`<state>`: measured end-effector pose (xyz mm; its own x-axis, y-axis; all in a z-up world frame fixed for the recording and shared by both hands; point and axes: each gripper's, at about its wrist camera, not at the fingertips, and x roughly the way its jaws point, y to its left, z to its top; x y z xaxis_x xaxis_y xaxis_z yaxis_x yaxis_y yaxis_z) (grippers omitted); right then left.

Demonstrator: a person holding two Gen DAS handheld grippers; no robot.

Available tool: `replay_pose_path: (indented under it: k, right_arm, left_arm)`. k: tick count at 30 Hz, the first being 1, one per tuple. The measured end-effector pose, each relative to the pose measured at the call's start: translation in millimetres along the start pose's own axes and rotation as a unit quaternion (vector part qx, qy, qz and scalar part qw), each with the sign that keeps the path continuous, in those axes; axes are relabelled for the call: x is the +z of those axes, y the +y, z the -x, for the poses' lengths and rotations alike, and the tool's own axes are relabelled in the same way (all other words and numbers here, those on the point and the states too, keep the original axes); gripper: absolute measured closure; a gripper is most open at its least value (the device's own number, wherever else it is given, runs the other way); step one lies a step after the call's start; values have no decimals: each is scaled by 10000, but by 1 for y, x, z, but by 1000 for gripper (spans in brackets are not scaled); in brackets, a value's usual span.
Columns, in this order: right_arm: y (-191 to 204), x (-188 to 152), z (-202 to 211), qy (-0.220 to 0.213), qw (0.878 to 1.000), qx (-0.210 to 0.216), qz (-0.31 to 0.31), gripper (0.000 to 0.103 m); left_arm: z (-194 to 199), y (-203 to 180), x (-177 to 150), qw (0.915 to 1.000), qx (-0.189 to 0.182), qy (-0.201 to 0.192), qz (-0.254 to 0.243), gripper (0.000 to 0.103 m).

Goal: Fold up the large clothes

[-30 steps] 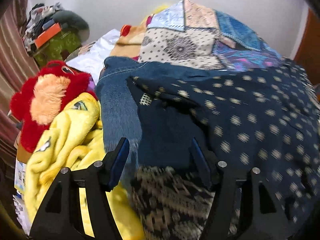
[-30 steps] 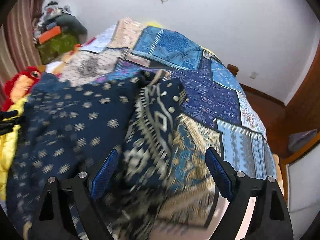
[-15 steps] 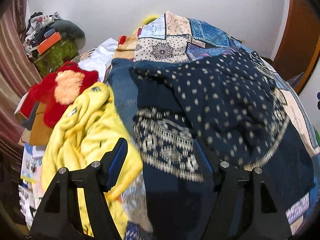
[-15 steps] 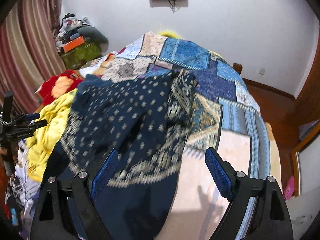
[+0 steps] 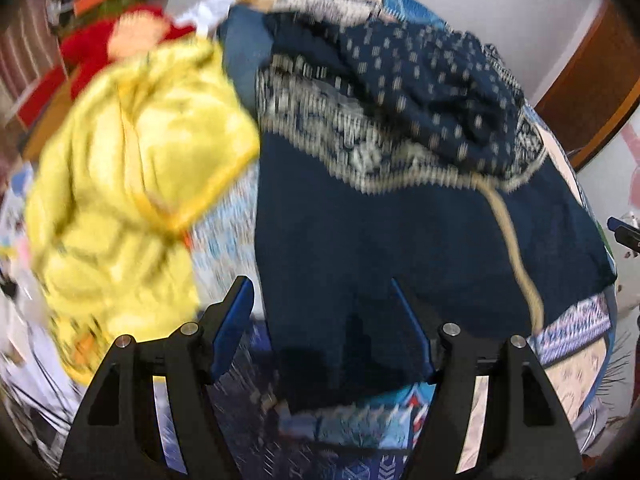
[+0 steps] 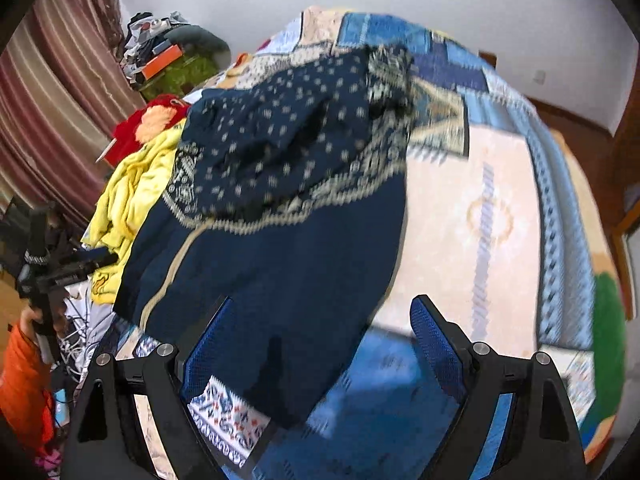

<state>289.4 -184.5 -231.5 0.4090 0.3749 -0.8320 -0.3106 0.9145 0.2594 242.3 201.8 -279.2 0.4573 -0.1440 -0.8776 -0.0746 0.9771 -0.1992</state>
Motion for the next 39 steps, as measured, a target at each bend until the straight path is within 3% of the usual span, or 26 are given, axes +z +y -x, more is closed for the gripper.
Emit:
replay_pose_path:
  k: [4,8,11,12,14,16,17,22,26,29,32,39]
  right_arm:
    - [-5,-10,-13,199,9992,254,-243,16]
    - [-6,-12,-28,257,9983,392,-345,32]
    - [0,-11,-35,229,9988,357,-243,47]
    - [3,-11,-37,221,9991,310,-172,51]
    - [8,-10,-40,228,9995,237,15,74]
    - [10,-7,-42,238,9991,333,86,86]
    - [10,-6,-41,237,9989,389,92,90]
    - [16,5,-30,-3,9984,533,172,92]
    - [23,24,-13,-318,9966,703,274,95]
    - [29,45,-1,-518,9949,780,371,96]
    - [33,73,13,-849,9922,762,495,96]
    - [18,162,18,-1483,9873,364,432,96]
  left_arm:
    - [-18,12,-25,9982,-294,326,404,35]
    - [-31,19,-36,9951,-528,403,739,36]
    - [-35,15,-38,9945,-580,358,796,52]
    - [-36,14,-38,9951,-539,345,753,65]
    - [-34,7,-36,9978,-281,296,513,74]
    - [-28,4,-33,9994,-53,193,272,86]
    - [-24,-1,-32,9998,91,137,120,88]
    - [5,-12,-23,9983,408,-291,-293,95]
    - [33,-17,-4,9973,118,-682,-263,96]
    - [48,-18,26,9950,-230,-966,-70,96]
    - [74,-18,60,9877,-576,-1454,63,96]
    - [93,-20,151,9758,-310,-2162,8,96]
